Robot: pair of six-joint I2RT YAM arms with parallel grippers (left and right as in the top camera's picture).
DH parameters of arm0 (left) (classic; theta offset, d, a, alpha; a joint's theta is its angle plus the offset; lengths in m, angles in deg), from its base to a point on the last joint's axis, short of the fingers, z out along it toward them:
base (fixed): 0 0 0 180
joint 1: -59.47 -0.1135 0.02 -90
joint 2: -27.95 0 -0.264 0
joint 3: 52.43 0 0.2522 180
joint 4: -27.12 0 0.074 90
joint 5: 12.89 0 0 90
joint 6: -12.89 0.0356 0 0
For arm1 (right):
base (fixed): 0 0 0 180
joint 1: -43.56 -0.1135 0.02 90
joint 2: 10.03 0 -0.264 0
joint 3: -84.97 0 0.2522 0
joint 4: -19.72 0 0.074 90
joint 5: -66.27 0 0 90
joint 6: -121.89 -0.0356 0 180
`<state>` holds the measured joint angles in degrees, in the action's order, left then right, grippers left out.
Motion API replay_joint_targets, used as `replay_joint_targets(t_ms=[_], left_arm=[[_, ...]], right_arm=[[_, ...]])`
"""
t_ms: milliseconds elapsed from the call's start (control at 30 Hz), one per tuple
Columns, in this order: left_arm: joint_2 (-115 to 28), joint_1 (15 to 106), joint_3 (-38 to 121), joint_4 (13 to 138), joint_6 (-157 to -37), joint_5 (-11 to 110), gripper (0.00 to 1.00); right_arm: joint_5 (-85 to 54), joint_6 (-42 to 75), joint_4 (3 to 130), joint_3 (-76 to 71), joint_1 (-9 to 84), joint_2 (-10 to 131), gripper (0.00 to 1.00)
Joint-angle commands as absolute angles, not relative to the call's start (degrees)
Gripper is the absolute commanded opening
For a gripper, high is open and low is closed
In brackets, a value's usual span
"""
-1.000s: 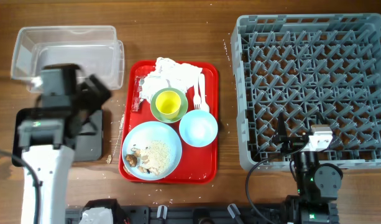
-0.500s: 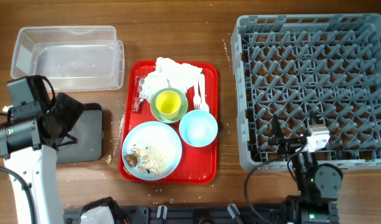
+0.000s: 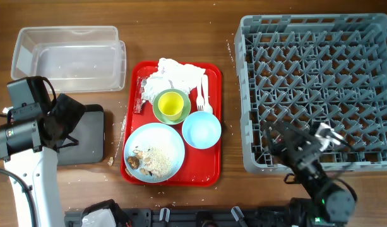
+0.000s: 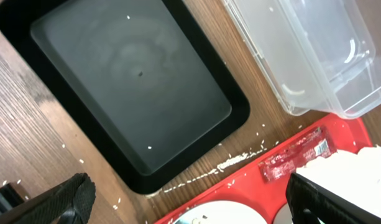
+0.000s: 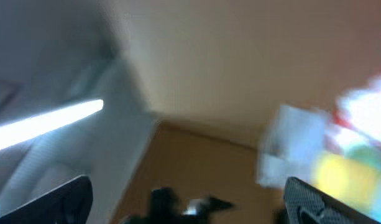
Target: Sort waste into correct bins and load items into the dishwasher rack
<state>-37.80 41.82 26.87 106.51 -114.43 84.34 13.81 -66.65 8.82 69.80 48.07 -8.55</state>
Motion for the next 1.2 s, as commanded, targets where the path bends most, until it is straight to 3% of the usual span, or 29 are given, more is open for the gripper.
replay_joint_targets(t_ms=[0, 133, 233, 400, 500, 567, 667, 800, 933, 1167], left_arm=[[-37.8, 41.4, 27.4, 106.5, -115.3, 84.3, 1.00], [-37.8, 41.4, 27.4, 106.5, -115.3, 84.3, 1.00], [-37.8, 41.4, 27.4, 106.5, -115.3, 84.3, 1.00], [-37.8, 41.4, 27.4, 106.5, -115.3, 84.3, 1.00], [-37.8, 41.4, 27.4, 106.5, -115.3, 84.3, 1.00], [-37.8, 41.4, 27.4, 106.5, -115.3, 84.3, 1.00], [-37.8, 41.4, 27.4, 106.5, -115.3, 84.3, 1.00], [-37.8, 41.4, 27.4, 106.5, -115.3, 84.3, 1.00], [-37.8, 41.4, 27.4, 106.5, -115.3, 84.3, 1.00], [-37.8, 41.4, 27.4, 106.5, -115.3, 84.3, 1.00]], right_arm=[[8.1, -62.9, 10.2, 64.7, 48.3, -7.9, 1.00], [8.1, -48.5, 19.6, 54.2, 48.3, 0.1, 1.00], [9.3, -34.3, 27.3, 43.4, 48.3, 12.3, 1.00], [16.7, -20.5, 39.6, 24.2, 44.2, 34.2, 0.99], [13.0, -10.0, 52.2, 10.6, 34.0, 47.5, 1.00], [-2.0, -3.7, 63.5, 0.1, 21.9, 58.0, 0.99], [-19.5, -0.4, 72.8, -10.7, 8.8, 69.8, 0.99], [-31.0, 0.4, 84.1, -25.0, 0.0, 83.8, 1.00], [-31.4, 2.3, 92.9, -36.6, -4.1, 95.7, 1.00], [-26.4, -2.1, 89.6, -36.3, -5.8, 102.1, 1.00]])
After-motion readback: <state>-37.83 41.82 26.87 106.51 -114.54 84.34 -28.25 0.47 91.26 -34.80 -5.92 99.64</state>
